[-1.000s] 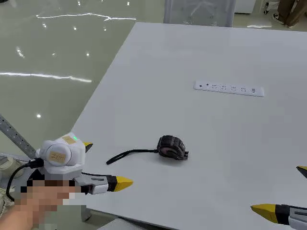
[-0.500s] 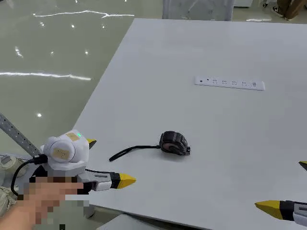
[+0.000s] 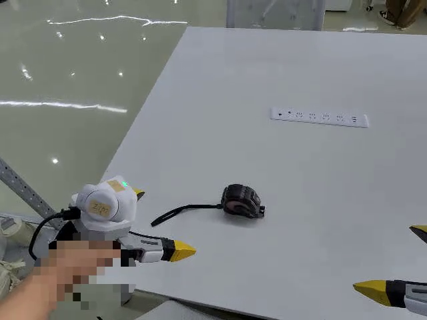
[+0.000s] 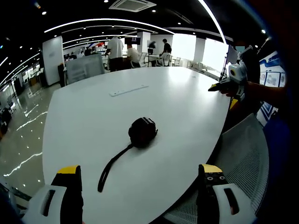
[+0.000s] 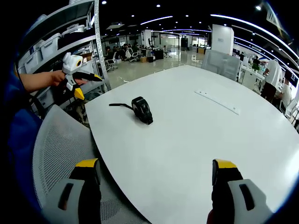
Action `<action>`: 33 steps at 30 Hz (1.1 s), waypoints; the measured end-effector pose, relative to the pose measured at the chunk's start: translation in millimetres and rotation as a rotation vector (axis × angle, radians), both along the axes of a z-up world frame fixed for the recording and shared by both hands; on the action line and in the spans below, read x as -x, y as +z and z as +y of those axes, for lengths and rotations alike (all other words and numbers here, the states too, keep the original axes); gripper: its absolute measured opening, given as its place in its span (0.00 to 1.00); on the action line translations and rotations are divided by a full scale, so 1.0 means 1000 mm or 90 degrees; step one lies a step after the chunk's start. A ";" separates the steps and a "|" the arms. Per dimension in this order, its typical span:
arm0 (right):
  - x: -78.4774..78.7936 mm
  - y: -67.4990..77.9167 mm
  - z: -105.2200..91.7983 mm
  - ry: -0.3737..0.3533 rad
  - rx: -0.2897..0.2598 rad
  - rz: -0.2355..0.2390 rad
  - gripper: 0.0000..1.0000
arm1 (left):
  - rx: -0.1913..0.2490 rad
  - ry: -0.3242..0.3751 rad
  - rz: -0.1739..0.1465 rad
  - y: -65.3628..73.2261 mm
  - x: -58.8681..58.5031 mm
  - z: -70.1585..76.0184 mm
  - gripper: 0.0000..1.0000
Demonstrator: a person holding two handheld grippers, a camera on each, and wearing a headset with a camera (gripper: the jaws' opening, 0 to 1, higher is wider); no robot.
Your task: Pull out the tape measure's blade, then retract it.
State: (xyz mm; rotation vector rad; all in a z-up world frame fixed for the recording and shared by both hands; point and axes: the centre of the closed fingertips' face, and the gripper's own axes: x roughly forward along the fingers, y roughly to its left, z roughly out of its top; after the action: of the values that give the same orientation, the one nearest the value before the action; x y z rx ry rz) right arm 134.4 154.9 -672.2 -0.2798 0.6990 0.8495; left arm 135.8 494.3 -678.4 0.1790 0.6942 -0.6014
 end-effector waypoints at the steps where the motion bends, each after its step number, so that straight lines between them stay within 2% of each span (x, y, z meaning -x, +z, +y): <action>1: -0.002 -0.001 0.001 0.003 0.000 0.000 0.96 | 0.000 -0.004 0.000 -0.001 -0.002 -0.001 1.00; 6: -0.006 -0.008 0.008 0.018 0.004 0.006 0.94 | -0.005 -0.012 0.008 -0.008 -0.007 -0.005 1.00; 10: -0.012 -0.011 0.013 0.029 0.005 0.007 0.94 | 0.001 -0.014 0.006 -0.009 -0.012 -0.007 1.00; 15: -0.017 -0.016 0.022 0.045 0.009 0.009 0.92 | -0.007 -0.031 0.008 -0.015 -0.018 -0.011 0.99; 17: -0.018 -0.018 0.025 0.051 0.010 0.010 0.92 | -0.007 -0.035 0.009 -0.013 -0.018 -0.015 0.98; 25: -0.021 -0.030 0.039 0.074 0.014 0.021 0.89 | -0.006 -0.049 0.010 -0.017 -0.031 -0.024 0.98; 33: -0.028 -0.035 0.051 0.098 0.021 0.024 0.86 | -0.003 -0.069 0.015 -0.025 -0.044 -0.036 0.96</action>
State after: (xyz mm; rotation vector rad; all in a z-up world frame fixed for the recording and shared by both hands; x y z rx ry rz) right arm 162.6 206.4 -706.9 -0.3515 0.7332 0.9932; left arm 179.7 458.6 -703.1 0.2155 0.7120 -0.7068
